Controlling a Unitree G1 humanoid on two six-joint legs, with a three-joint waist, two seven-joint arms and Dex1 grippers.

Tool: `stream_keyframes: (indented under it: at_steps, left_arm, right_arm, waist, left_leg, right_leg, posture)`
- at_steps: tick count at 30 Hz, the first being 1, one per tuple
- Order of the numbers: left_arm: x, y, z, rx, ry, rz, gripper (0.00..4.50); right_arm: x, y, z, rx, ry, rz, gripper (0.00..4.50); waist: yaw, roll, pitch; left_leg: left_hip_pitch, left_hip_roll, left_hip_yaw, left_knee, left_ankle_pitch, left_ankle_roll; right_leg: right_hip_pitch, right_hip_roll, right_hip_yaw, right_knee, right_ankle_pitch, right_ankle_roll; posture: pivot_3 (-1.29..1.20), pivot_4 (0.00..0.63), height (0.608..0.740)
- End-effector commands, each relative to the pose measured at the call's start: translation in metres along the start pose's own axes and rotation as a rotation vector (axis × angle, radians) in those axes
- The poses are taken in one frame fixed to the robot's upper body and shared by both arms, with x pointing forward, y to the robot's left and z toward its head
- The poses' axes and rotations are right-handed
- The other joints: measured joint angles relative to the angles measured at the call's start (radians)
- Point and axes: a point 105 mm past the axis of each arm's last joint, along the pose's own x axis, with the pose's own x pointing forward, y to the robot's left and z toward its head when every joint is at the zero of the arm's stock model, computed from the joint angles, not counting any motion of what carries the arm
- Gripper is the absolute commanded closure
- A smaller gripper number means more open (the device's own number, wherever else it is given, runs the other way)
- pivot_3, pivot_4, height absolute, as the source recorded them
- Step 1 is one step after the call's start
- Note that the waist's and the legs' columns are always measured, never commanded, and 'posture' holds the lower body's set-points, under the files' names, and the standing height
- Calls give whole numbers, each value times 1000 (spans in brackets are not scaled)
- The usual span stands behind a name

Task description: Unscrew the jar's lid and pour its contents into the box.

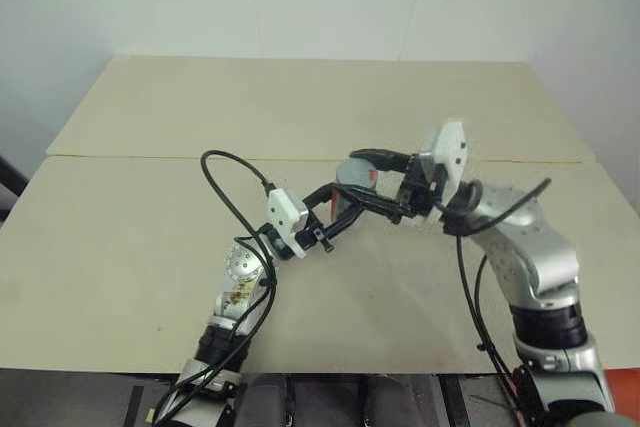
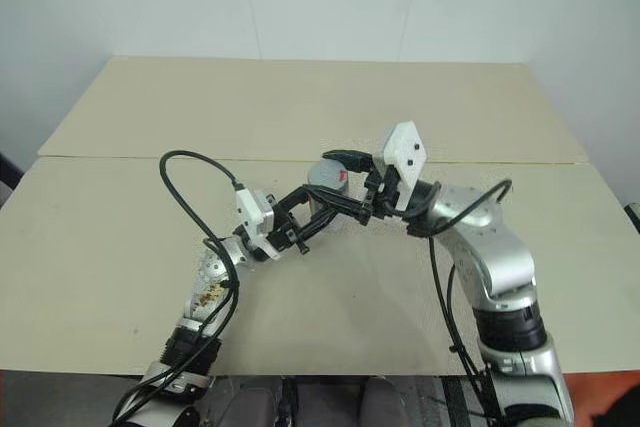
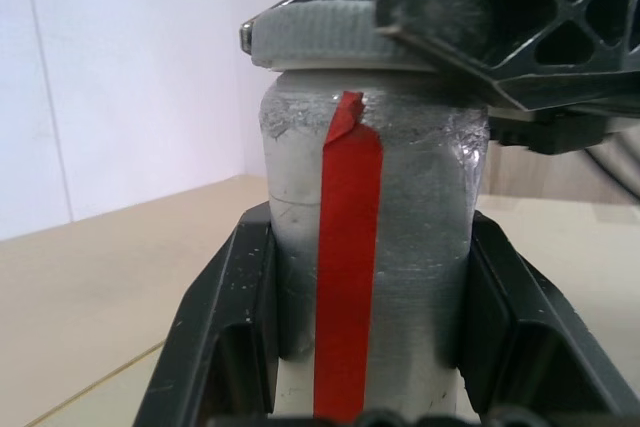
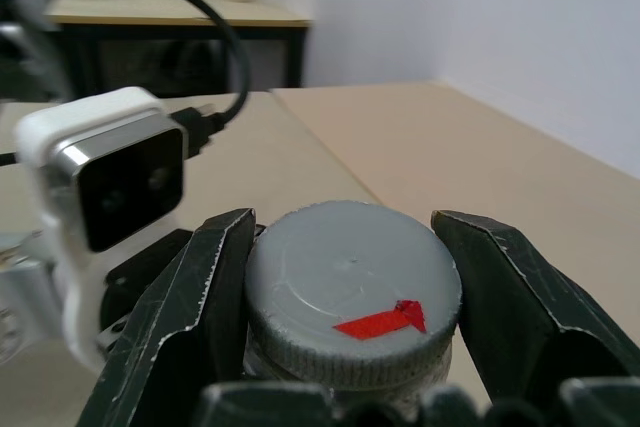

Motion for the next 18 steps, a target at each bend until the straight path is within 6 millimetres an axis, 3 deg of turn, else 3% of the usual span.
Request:
stream_keyframes:
  at_steps: [1,10,18]
  left_arm:
    - [9,-14,19,35,-67,-73,2595]
    - [8,-18,21,30,-70,-71,2595]
    - [5,-17,24,38,-70,-78,2595]
  right_arm:
    - [3,-4,8,-27,-38,124,1717]
    - [6,-7,-1,-86,15,437,1717]
    - [11,-16,1,-57,-12,561,1717]
  waist:
    - [0,0,0]
    - [3,0,0]
    - [2,0,0]
  left_leg:
    - [0,0,0,0,0,0]
    - [0,0,1,1,3,-5]
    - [0,0,1,0,3,-6]
  right_leg:
    - [0,0,0,0,0,0]
    - [1,0,0,0,0,0]
    - [1,0,0,1,0,0]
  posture:
    - [0,150,740]
    - [0,150,740]
    - [0,150,740]
